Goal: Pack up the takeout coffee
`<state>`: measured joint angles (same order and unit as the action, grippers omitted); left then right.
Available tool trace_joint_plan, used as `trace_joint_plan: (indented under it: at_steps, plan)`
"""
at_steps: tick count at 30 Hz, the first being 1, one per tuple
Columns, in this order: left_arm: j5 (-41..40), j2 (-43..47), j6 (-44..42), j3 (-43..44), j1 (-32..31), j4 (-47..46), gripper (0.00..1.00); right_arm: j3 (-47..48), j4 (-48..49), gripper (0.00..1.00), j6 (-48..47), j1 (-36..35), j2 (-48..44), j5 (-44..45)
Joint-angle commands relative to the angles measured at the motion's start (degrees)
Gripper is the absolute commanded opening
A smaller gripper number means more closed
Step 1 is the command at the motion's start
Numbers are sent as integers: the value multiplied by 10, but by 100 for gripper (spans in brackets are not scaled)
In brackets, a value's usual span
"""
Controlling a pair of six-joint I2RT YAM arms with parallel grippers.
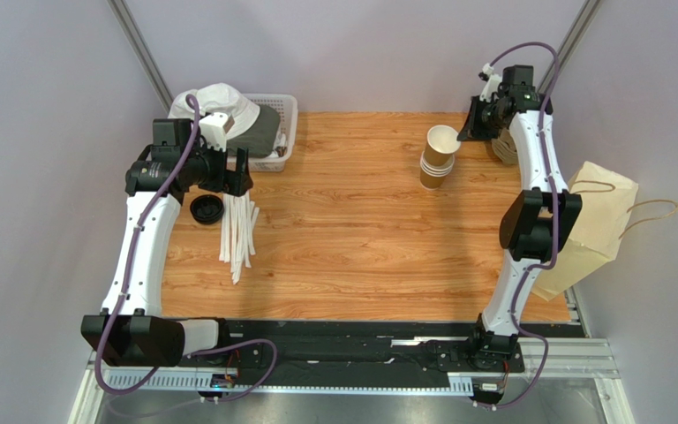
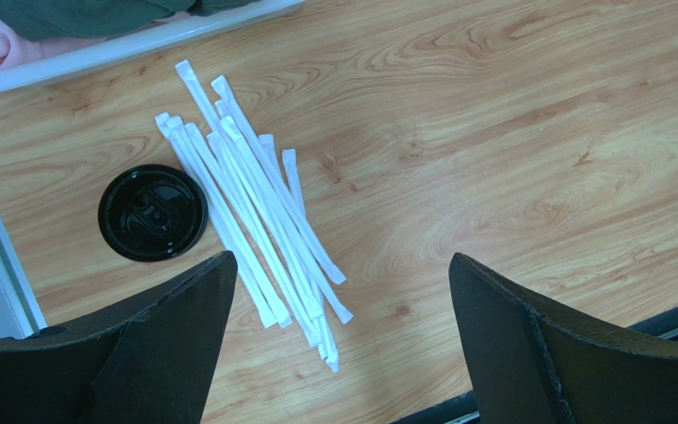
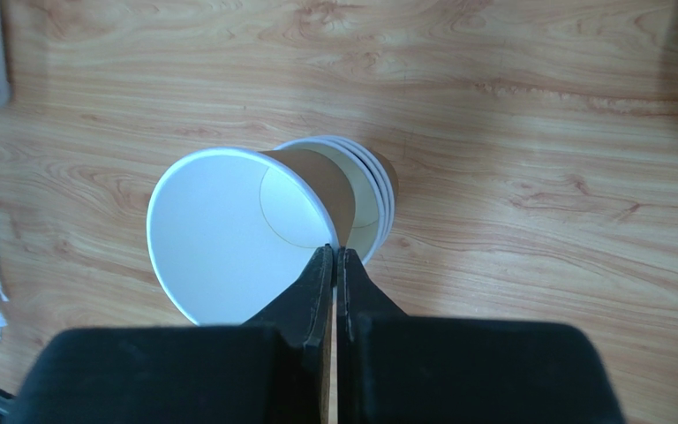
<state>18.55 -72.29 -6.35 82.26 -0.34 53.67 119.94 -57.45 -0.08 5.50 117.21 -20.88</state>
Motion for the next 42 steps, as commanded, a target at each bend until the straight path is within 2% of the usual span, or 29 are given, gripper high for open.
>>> trace_joint_plan:
  at_steps: [1,8,14,17,22,25,31,35,42]
  plan:
    - [8,0,2,25,0,-19,99,64,-1,0,40,24,-53,-70]
    - [25,-9,-4,38,0,-25,99,69,-1,0,68,11,-99,-151]
    - [45,30,22,5,0,-78,99,-34,-1,0,19,-78,-159,-153]
    - [34,32,56,-6,3,-67,99,-112,15,0,-31,-136,-186,-148]
    - [126,-7,86,-10,103,-8,99,-223,64,0,-88,-232,-193,-128]
    - [134,-2,71,-25,138,12,99,-261,96,0,-100,-275,-193,-111]
    - [98,52,55,-74,143,-5,99,-343,180,0,-99,-312,-190,-81]
    - [71,107,61,-146,144,-57,99,-350,192,0,-95,-327,-167,-58]
    - [34,119,56,-159,143,-53,99,-349,201,0,-92,-344,-149,-6]
